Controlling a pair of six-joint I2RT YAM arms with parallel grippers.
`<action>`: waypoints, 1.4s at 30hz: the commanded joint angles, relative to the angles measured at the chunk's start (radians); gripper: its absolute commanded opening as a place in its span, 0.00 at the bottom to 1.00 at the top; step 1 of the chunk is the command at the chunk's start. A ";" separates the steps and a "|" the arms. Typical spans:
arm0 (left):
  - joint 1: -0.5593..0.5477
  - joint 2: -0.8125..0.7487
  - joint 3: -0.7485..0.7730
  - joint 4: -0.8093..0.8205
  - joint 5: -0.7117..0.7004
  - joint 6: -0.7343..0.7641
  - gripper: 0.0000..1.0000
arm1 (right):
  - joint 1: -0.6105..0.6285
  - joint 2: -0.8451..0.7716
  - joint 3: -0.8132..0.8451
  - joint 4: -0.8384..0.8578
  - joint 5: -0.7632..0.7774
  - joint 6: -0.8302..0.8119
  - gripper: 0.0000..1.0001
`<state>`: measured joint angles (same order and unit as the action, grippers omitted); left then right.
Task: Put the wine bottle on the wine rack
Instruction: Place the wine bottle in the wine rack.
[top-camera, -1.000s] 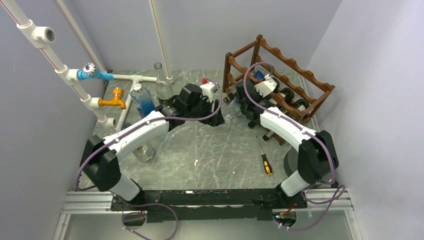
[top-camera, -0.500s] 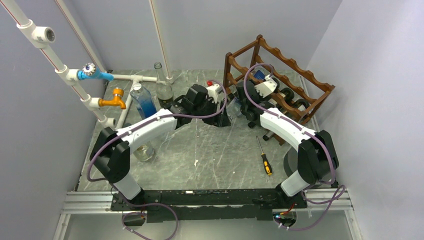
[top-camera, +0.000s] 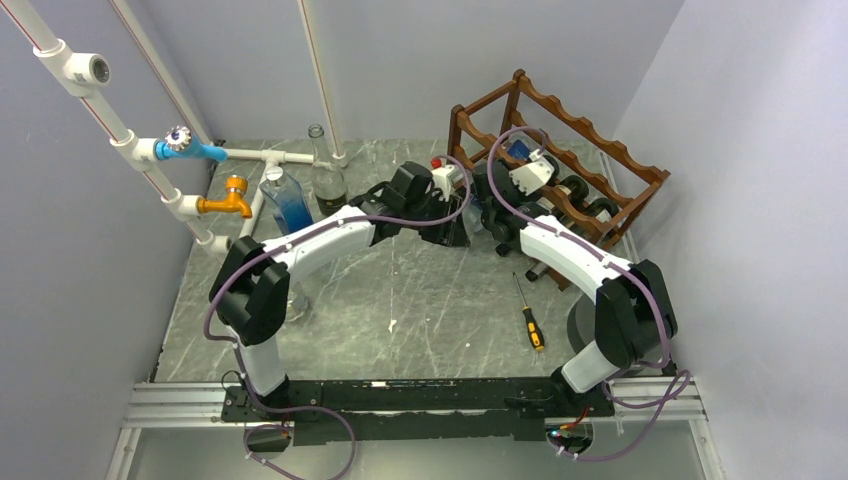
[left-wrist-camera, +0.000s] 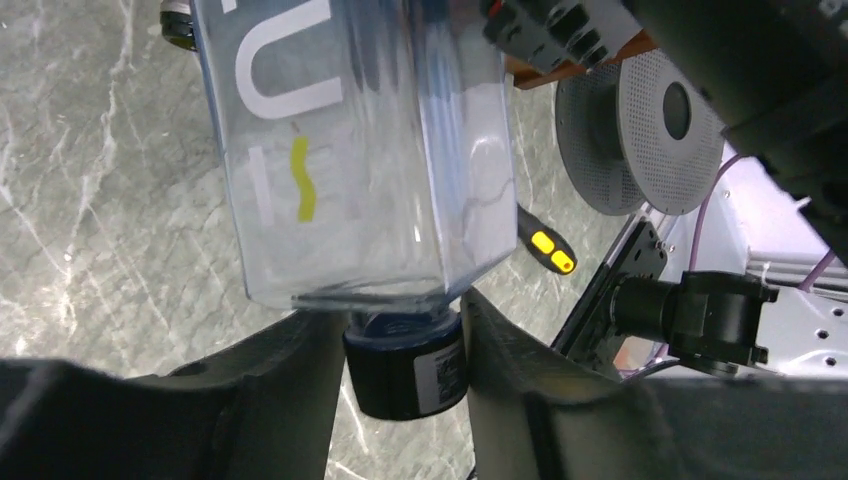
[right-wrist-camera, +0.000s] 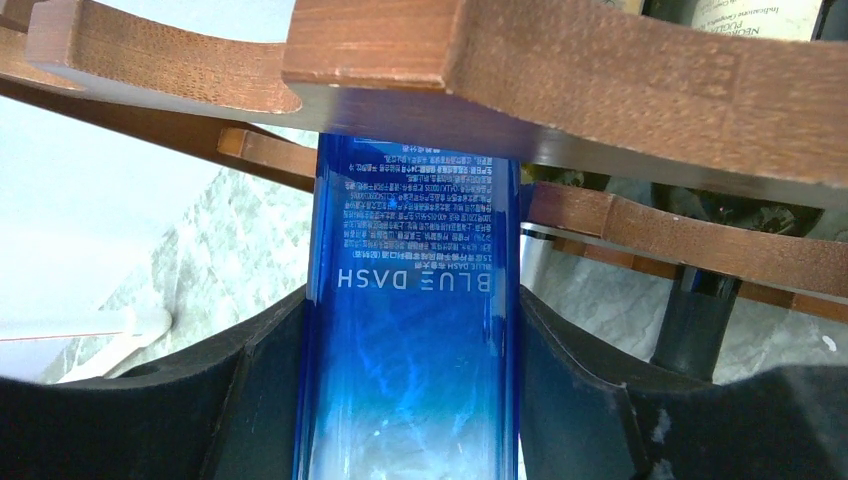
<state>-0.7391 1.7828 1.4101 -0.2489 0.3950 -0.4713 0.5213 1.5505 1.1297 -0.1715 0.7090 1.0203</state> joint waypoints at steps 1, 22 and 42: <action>0.006 0.018 0.068 -0.009 0.013 0.034 0.35 | 0.002 -0.012 0.024 0.033 0.001 -0.028 0.00; 0.066 0.050 0.072 -0.045 0.020 0.191 0.00 | 0.002 -0.331 -0.030 0.016 -0.368 -0.719 1.00; 0.042 0.253 0.421 -0.228 -0.156 0.398 0.00 | -0.160 -0.504 0.007 -0.162 -0.274 -0.793 0.99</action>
<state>-0.6895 2.0136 1.7432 -0.4397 0.3599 -0.1650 0.4221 1.0420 1.1164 -0.3260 0.4587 0.2165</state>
